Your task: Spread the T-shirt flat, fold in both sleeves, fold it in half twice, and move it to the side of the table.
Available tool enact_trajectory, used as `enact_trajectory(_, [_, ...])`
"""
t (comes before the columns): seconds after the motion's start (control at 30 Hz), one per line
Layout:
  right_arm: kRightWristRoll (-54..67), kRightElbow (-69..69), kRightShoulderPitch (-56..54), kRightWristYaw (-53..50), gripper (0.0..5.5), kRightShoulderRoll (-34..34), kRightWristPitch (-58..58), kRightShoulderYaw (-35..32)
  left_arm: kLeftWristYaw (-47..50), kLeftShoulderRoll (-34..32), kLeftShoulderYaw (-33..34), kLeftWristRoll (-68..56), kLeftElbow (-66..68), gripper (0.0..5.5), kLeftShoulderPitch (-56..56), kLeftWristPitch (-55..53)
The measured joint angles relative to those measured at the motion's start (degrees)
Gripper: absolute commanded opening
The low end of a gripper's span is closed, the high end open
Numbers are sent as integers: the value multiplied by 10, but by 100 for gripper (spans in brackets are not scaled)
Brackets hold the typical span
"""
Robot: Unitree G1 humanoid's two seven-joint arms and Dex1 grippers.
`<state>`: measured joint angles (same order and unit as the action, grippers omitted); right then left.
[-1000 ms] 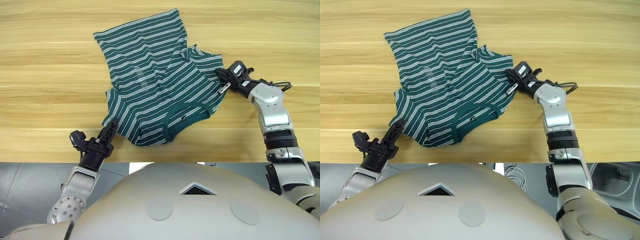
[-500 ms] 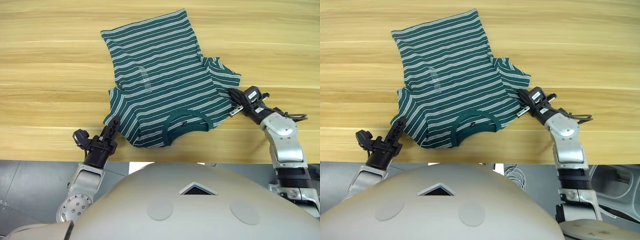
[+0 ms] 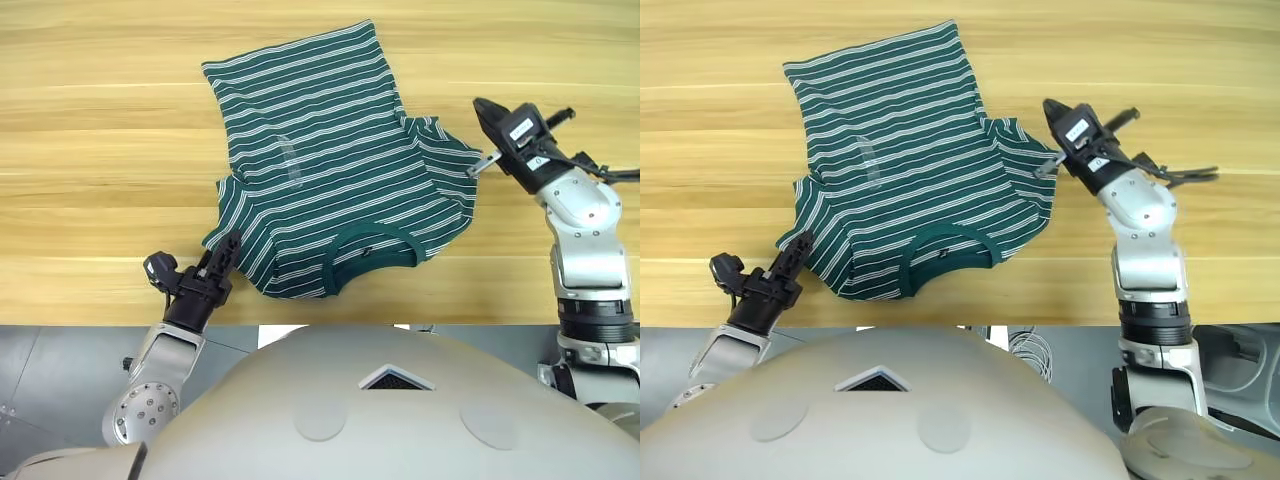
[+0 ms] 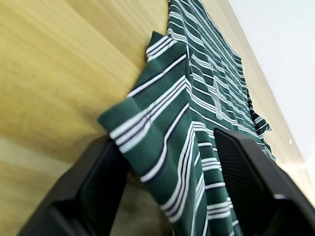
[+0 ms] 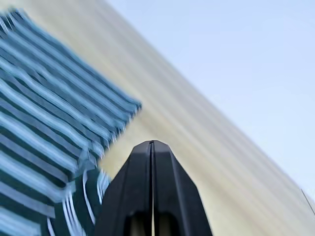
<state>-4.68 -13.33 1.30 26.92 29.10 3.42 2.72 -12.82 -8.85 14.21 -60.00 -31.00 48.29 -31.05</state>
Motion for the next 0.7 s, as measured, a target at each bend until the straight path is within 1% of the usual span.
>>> enact_trajectory(0.17, [-3, -10, -36, 0, 0, -4, 7, 13, 2, -1, 5, 0, 19, 167, -16, 1])
enact_trajectory(0.3, [-3, -2, -39, 1, 0, -11, 3, 29, 3, 6, 7, 2, 27, 98, -20, 8])
enact_trajectory(0.37, [1, 24, -41, 17, 0, -25, -3, 56, 4, 8, 6, 17, 28, 58, -20, 14])
enact_trajectory(0.4, [5, 41, -38, 41, 0, -33, -6, 85, 5, 8, 5, 23, 28, 43, -21, 14])
enact_trajectory(0.47, [21, 67, -28, 69, 0, -48, -15, 116, 7, 9, 3, 28, 29, 15, -23, 15])
enact_trajectory(0.5, [22, 83, -27, 76, 0, -50, -21, 122, 8, 9, -1, 34, 29, 5, -24, 15])
enact_trajectory(0.7, [22, 128, -27, 75, 0, -53, -40, 123, 7, 19, -6, 56, 17, 5, -23, 27])
